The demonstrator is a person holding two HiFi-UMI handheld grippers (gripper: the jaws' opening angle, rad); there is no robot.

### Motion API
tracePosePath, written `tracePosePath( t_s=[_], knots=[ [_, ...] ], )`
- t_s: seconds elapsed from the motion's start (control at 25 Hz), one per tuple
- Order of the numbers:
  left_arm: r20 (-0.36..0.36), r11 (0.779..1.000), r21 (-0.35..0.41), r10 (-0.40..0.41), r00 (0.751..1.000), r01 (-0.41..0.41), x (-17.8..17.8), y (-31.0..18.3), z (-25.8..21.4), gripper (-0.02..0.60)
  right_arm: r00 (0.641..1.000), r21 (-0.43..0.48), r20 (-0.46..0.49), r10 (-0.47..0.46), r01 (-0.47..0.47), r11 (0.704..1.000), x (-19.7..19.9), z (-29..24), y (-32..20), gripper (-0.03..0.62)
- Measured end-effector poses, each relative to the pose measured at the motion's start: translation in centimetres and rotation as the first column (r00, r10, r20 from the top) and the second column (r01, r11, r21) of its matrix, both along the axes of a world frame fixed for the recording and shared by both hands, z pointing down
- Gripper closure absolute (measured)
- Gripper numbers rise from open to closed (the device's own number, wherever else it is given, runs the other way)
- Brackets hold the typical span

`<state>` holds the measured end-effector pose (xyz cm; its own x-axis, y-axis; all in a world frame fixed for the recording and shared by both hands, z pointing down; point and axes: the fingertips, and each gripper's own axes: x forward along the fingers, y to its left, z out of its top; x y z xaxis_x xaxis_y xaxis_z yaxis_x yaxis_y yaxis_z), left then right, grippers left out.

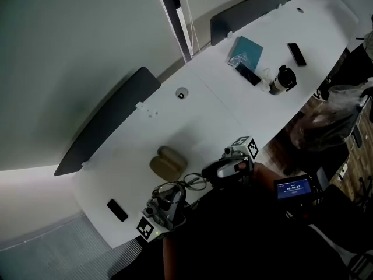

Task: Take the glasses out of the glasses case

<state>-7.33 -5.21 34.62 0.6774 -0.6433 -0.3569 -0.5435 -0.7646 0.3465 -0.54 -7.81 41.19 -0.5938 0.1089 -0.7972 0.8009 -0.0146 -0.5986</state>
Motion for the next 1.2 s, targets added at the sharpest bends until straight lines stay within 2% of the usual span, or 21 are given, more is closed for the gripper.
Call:
tracePosePath(
  t_s=[0.08,0.2,0.28,0.36,0.48,0.64,0.72,0.88,0.96,1.08,1.12,1.2],
  knots=[
    [-0.057,0.999,0.01,0.049,0.997,-0.048,-0.3,0.6,-0.8,0.566,0.998,0.006,0.063,0.007,-0.007,1.0,-0.5,-1.7,-0.1,0.43],
    [-0.121,0.995,0.024,0.101,0.987,-0.099,0.0,1.3,-1.2,0.569,0.996,0.082,0.081,-0.034,0.028,0.996,-1.2,-3.7,1.0,0.43],
    [-0.179,0.997,0.011,0.08,0.981,-0.079,-0.6,1.3,-0.8,0.572,0.996,0.176,0.074,-0.052,0.038,0.984,-1.7,-4.7,2.4,0.43],
    [-0.249,1.0,-0.009,0.025,0.968,-0.028,-2.0,0.9,-0.1,0.58,0.999,0.288,0.034,-0.003,-0.007,0.958,-2.9,-4.8,3.1,0.431],
    [-0.312,0.997,-0.058,-0.06,0.948,0.044,-3.8,0.4,1.7,0.581,0.991,0.451,-0.042,0.128,-0.095,0.887,-4.5,-3.6,3.3,0.431],
    [-0.419,0.987,-0.158,-0.09,0.904,0.025,-5.5,0.1,5.0,0.58,0.969,0.595,-0.123,0.214,-0.1,0.797,-5.9,-1.6,3.6,0.431],
    [-0.496,0.978,-0.207,-0.097,0.863,-0.01,-6.1,-0.3,6.5,0.58,0.954,0.662,-0.152,0.26,-0.097,0.743,-6.4,-0.8,3.6,0.431],
    [-0.637,0.957,-0.278,-0.121,0.761,-0.081,-7.1,-0.8,10.0,0.58,0.92,0.753,-0.193,0.341,-0.084,0.653,-7.1,1.0,3.5,0.431],
    [-0.659,0.942,-0.325,-0.163,0.734,-0.083,-7.5,-1.0,11.8,0.58,0.895,0.803,-0.206,0.397,-0.077,0.591,-7.6,2.1,3.3,0.431],
    [-0.677,0.928,-0.366,-0.219,0.702,-0.064,-7.7,-1.9,12.3,0.58,0.843,0.883,-0.21,0.495,-0.054,0.466,-8.0,4.1,2.9,0.431],
    [-0.682,0.925,-0.375,-0.23,0.694,-0.062,-7.6,-2.1,12.3,0.58,0.83,0.895,-0.214,0.514,-0.044,0.444,-7.9,4.8,2.8,0.431],
    [-0.687,0.92,-0.386,-0.238,0.687,-0.067,-7.5,-2.3,12.8,0.578,0.813,0.9,-0.223,0.538,-0.04,0.434,-7.8,5.6,2.6,0.431]
  ],
)
